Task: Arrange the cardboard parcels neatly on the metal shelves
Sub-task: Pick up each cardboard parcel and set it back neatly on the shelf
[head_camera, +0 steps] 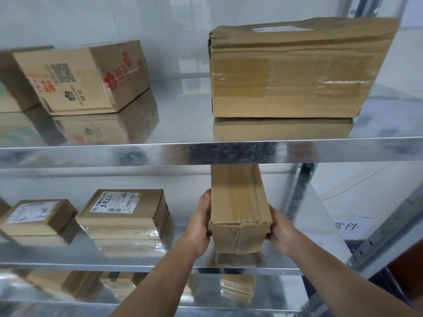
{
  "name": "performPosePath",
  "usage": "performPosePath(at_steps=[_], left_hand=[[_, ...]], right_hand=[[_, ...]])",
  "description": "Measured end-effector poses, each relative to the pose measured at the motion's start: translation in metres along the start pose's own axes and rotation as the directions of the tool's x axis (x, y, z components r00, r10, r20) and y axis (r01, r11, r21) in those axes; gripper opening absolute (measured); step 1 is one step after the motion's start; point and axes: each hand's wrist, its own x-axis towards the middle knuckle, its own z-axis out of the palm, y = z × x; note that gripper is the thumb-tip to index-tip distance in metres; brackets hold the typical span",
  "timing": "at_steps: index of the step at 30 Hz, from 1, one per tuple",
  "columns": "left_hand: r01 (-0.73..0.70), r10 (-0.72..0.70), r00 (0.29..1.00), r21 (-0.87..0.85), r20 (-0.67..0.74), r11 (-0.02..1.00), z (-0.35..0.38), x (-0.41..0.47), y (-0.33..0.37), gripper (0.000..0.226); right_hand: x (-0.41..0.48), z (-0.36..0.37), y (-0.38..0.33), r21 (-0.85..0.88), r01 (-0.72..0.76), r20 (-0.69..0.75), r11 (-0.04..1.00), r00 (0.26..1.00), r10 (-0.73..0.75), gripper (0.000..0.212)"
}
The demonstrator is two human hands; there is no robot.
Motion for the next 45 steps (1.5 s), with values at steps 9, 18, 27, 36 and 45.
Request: performPosePath(at_steps=[9, 18, 27, 36, 45], left_hand=[[0.068, -0.072, 0.994, 0.051, 0.083, 0.996, -0.002, -0.003, 0.005, 0.043], [0.047, -0.048, 0.999, 0.083, 0.013, 0.995, -0.007, -0.005, 0.002, 0.047], [0.084, -0.087, 0.996, 0.088, 0.030, 0.993, -0.002, -0.005, 0.003, 0.050], [0.116, -0.116, 0.993, -0.048, 0.006, 0.992, 0.005, -0.009, 0.016, 0.059], [-0.008, 0.008, 0.999, 0.005, 0.035, 1.000, 0.011, -0.010, 0.012, 0.039]], right_hand=[[0.013, -0.014, 0.009, 0.067, 0.058, 0.105, 0.996, 0.992, -0.065, 0.045], [0.018, -0.015, 0.008, 0.234, 0.055, 0.107, 0.971, 0.991, -0.082, 0.039], [0.022, -0.016, 0.007, 0.310, 0.112, 0.050, 0.944, 0.990, -0.134, 0.038], [0.016, -0.011, 0.005, 0.361, 0.104, 0.056, 0.927, 0.990, -0.133, 0.041], [0.004, -0.005, -0.009, 0.268, 0.146, 0.070, 0.952, 0.983, -0.170, 0.043]])
